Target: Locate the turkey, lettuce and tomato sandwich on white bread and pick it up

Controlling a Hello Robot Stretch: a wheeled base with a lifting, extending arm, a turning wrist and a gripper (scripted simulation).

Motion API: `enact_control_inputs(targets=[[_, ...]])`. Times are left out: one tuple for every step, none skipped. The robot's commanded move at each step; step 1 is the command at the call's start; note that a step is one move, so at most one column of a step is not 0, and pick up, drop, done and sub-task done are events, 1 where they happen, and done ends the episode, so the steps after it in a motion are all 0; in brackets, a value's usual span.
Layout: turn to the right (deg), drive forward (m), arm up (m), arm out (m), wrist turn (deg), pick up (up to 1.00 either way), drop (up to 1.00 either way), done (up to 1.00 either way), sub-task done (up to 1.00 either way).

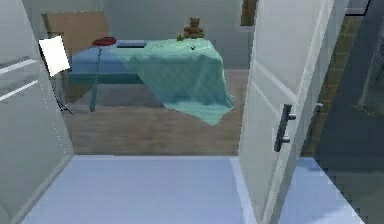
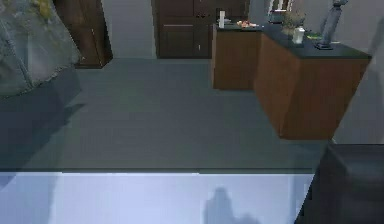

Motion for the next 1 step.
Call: enact_control_inputs(targets=[[45.0, 0.00, 0.00, 0.00, 0.0, 0.00, 0.00, 0.00, 0.00]])
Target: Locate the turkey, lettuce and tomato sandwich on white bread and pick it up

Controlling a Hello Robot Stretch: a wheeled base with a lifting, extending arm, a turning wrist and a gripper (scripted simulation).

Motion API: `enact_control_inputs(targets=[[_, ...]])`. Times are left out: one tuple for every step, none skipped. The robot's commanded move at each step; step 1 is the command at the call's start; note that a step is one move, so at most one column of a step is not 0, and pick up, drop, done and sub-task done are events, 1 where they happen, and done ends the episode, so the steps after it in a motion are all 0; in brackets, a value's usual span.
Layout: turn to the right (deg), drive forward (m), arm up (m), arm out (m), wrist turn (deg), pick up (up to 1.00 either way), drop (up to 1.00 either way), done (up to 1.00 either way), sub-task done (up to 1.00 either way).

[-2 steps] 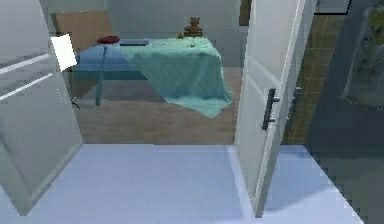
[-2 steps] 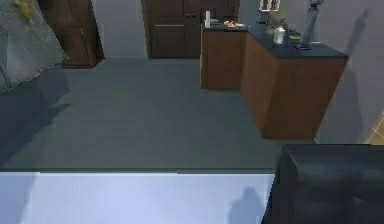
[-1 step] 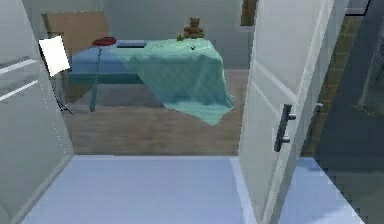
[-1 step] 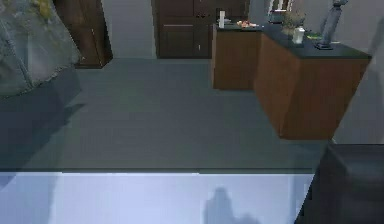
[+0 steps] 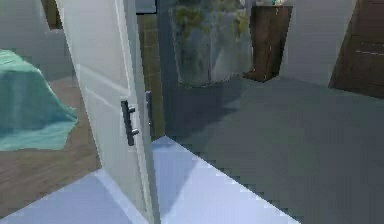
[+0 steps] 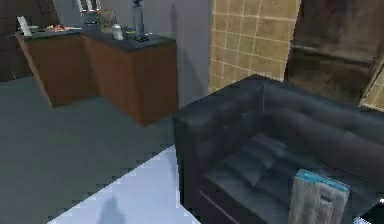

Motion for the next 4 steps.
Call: enact_control_inputs(targets=[[45.0, 0.00, 0.00, 0.00, 0.0, 0.00, 0.00, 0.00, 0.00], [0.0, 1.00, 0.00, 0.00, 0.0, 0.00, 0.00, 0.00, 0.00], [0.0, 1.00, 0.00, 0.00, 0.0, 0.00, 0.00, 0.00, 0.00], [3.0, 0.00, 0.00, 0.00, 0.0, 0.00, 0.00, 0.00, 0.00]])
